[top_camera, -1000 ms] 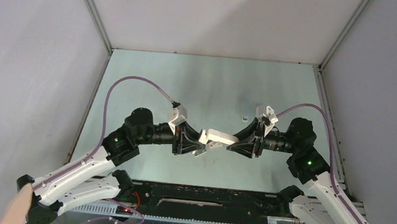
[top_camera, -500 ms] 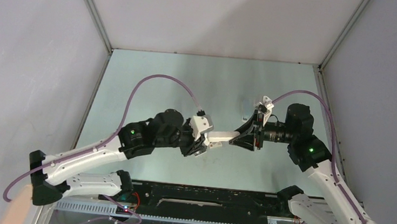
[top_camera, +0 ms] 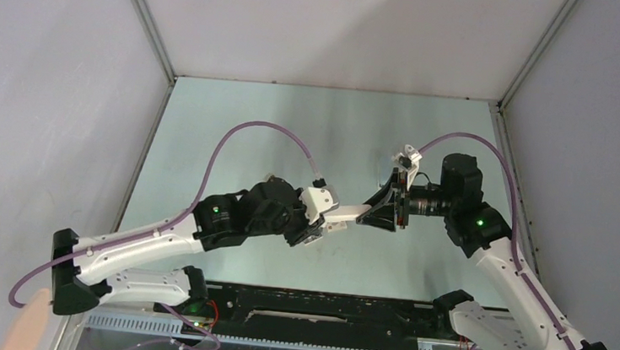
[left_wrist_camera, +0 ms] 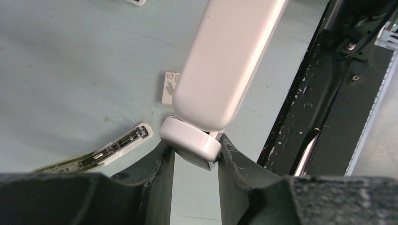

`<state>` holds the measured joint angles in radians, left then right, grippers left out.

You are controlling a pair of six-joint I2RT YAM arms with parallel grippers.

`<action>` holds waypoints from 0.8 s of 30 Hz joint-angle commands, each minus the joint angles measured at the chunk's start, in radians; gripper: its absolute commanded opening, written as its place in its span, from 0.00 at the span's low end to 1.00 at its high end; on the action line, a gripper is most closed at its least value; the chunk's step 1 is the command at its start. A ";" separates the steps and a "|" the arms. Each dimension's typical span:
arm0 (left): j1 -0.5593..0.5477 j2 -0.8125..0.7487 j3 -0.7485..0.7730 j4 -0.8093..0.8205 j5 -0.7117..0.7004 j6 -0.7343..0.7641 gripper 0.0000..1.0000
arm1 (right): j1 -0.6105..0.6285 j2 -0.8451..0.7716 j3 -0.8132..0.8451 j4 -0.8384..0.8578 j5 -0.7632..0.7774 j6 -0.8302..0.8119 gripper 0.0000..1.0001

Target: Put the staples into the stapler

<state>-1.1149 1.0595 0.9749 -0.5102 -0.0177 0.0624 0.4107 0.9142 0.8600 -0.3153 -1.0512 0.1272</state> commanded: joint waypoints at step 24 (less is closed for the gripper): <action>0.292 -0.239 -0.404 0.842 0.388 -0.548 0.00 | 0.056 -0.210 -0.204 0.497 0.404 0.388 0.71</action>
<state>-0.8570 0.8452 0.6033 0.0364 0.2714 -0.3317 0.4339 0.7319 0.7227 0.0223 -0.7444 0.4297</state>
